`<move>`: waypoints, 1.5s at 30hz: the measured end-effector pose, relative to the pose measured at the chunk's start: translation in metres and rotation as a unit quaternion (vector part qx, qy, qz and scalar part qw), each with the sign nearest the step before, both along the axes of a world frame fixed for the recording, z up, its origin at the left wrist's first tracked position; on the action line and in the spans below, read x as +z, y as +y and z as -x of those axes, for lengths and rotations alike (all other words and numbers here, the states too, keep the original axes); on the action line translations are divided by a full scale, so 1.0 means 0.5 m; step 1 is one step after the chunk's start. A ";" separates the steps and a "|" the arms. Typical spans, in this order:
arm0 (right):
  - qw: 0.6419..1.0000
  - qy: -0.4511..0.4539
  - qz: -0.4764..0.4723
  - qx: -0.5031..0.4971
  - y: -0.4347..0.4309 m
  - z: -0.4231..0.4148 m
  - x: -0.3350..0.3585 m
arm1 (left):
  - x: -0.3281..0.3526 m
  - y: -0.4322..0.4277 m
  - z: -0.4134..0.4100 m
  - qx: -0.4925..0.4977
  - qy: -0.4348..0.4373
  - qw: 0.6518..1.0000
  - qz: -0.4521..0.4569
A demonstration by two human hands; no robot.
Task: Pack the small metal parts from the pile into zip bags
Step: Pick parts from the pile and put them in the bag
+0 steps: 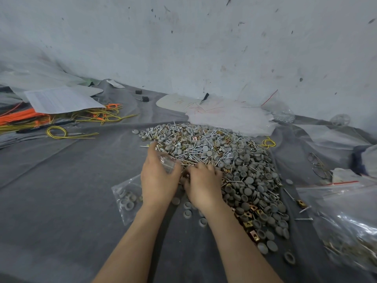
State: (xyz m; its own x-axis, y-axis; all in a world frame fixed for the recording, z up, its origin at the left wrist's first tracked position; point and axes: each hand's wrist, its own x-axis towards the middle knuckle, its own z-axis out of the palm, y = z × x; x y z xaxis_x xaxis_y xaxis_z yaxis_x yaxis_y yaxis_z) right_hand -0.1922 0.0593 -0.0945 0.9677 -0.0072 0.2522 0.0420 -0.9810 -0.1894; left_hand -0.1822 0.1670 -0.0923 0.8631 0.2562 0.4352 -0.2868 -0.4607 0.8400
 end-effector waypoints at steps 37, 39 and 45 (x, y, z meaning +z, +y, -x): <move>0.852 0.033 -0.517 0.076 -0.078 0.014 0.059 | 0.003 -0.034 0.026 -0.151 -0.095 0.964 -0.196; 0.849 0.030 -0.523 0.067 -0.080 0.011 0.057 | 0.004 -0.036 0.027 -0.139 -0.100 0.965 -0.198; 0.856 -0.034 -0.515 0.029 -0.081 0.006 0.049 | 0.000 -0.033 0.018 -0.116 -0.070 0.978 -0.159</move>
